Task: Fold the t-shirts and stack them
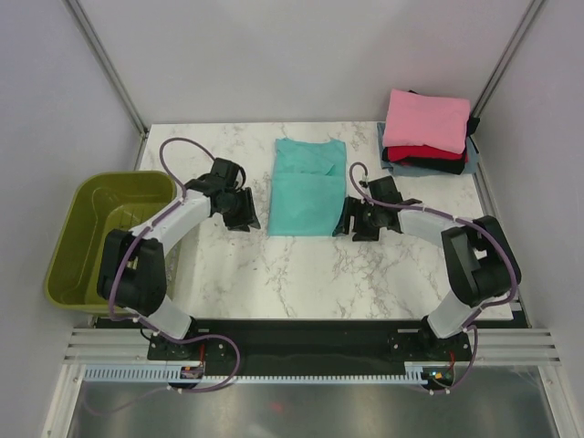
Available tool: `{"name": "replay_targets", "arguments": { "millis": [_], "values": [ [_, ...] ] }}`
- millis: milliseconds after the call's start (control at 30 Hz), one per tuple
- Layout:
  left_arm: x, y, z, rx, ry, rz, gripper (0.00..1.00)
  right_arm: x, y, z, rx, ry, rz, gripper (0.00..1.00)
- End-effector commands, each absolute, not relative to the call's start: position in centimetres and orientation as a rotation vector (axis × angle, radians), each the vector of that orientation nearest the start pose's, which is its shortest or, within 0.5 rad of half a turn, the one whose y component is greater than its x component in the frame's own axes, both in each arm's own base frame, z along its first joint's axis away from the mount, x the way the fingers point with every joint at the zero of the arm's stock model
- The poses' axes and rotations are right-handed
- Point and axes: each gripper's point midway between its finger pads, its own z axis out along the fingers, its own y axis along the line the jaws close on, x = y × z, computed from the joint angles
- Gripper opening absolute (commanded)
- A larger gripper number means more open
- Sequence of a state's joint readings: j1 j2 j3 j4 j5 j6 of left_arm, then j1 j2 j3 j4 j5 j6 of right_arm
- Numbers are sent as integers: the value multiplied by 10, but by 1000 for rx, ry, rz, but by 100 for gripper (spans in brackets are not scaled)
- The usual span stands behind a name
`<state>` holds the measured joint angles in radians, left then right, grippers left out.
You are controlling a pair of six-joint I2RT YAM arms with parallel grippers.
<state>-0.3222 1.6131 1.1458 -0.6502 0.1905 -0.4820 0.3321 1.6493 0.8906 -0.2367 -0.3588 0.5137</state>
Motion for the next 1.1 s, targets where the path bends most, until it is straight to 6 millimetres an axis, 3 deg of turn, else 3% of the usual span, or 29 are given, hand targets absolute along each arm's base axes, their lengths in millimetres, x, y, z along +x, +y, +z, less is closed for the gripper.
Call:
{"name": "replay_targets", "arguments": {
  "millis": [0,133,233,333,500,600,667,767,1067],
  "values": [
    [327,-168,115,-162,2585,-588,43,332,201,42,48,2565,788,77],
    [321,-164,117,-180,2529,-598,43,338,205,26,37,2574,804,77],
    [318,-163,109,-198,2523,-602,43,337,206,9,24,2614,798,71],
    [317,-160,101,-238,2526,-582,41,336,203,2,32,2619,775,57],
    [318,-157,86,-343,2465,-592,40,331,196,-2,33,2616,731,18],
    [320,-160,76,-368,2448,-625,40,321,193,-8,38,2626,731,10],
    [319,-164,69,-364,2445,-657,42,326,194,-4,34,2587,744,5],
    [320,-175,58,-344,2454,-696,45,325,196,-5,31,2575,759,0],
    [328,-206,45,-307,2443,-783,47,326,200,-8,-9,2577,790,1]
  ]
}}
